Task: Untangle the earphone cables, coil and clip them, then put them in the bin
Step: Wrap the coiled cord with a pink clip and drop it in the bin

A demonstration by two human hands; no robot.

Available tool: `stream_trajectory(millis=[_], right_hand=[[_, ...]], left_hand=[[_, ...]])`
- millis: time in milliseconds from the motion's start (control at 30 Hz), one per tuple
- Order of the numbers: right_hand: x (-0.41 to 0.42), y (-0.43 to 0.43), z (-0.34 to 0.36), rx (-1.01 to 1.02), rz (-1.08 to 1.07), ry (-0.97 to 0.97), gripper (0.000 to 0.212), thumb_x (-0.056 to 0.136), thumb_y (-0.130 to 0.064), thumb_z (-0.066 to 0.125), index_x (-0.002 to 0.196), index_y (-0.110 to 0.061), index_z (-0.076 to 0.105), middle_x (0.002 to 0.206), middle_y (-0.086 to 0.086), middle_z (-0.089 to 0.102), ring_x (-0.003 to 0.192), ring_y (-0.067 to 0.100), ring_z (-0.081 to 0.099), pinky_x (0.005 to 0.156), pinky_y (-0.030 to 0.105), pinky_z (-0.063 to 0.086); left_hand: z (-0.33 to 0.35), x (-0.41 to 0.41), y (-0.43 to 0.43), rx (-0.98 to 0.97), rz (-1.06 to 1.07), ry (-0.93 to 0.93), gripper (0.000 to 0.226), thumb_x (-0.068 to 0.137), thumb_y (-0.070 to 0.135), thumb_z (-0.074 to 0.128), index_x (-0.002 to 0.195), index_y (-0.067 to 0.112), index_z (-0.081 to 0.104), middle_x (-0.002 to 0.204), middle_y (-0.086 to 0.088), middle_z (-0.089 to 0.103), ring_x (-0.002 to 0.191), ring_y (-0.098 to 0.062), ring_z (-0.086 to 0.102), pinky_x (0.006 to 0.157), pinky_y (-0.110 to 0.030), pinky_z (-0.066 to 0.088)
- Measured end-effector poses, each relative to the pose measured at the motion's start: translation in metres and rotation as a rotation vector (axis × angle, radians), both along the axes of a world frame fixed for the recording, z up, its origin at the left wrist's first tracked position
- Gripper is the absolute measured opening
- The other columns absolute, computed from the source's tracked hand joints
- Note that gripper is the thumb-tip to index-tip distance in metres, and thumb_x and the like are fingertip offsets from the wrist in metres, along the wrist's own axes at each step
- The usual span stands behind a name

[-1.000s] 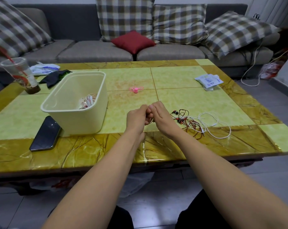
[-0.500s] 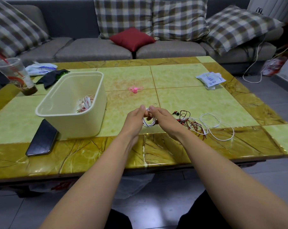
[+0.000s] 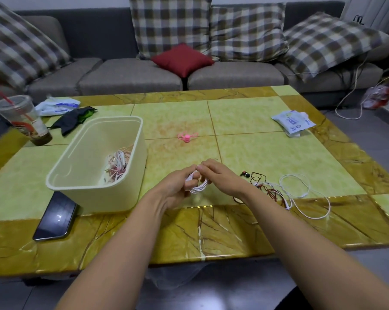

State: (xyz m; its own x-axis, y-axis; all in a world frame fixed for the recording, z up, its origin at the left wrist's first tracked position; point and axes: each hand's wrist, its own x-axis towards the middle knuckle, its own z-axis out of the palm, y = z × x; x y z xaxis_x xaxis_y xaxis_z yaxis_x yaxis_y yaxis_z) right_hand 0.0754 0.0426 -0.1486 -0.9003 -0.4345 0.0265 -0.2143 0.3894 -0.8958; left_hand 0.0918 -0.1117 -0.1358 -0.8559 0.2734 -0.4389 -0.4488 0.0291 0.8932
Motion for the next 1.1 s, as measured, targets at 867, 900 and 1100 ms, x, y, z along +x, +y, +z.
stream_trajectory(millis=[867, 900, 1100], right_hand=[[-0.147, -0.052, -0.048, 0.220, -0.432, 0.138, 0.006, 0.088, -0.015, 0.060, 0.089, -0.018, 0.055, 0.093, 0.003, 0.062, 0.076, 0.019, 0.058, 0.072, 0.040, 0.051], [-0.142, -0.051, -0.046, 0.118, -0.435, 0.101, 0.007, 0.088, -0.012, 0.059, 0.087, -0.017, 0.055, 0.086, 0.000, 0.062, 0.071, 0.015, 0.055, 0.070, 0.037, 0.050], [-0.080, -0.039, -0.025, -0.278, -0.375, -0.097, 0.014, 0.089, -0.009, 0.064, 0.099, -0.015, 0.057, 0.089, 0.000, 0.061, 0.071, 0.014, 0.058, 0.061, 0.025, 0.045]], left_hand=[[-0.038, -0.116, -0.009, -0.261, 0.731, 0.023, 0.033, 0.087, 0.019, 0.040, 0.077, 0.014, 0.071, 0.107, -0.030, 0.066, 0.084, -0.041, 0.058, 0.077, -0.040, 0.048], [-0.039, -0.115, -0.009, -0.261, 0.756, 0.020, 0.034, 0.089, 0.021, 0.041, 0.069, 0.021, 0.068, 0.107, -0.027, 0.067, 0.093, -0.041, 0.060, 0.082, -0.042, 0.049], [-0.008, -0.065, 0.000, -0.181, 0.723, 0.008, 0.029, 0.063, 0.037, 0.066, 0.070, 0.009, 0.063, 0.073, -0.011, 0.056, 0.073, -0.029, 0.047, 0.062, -0.032, 0.037]])
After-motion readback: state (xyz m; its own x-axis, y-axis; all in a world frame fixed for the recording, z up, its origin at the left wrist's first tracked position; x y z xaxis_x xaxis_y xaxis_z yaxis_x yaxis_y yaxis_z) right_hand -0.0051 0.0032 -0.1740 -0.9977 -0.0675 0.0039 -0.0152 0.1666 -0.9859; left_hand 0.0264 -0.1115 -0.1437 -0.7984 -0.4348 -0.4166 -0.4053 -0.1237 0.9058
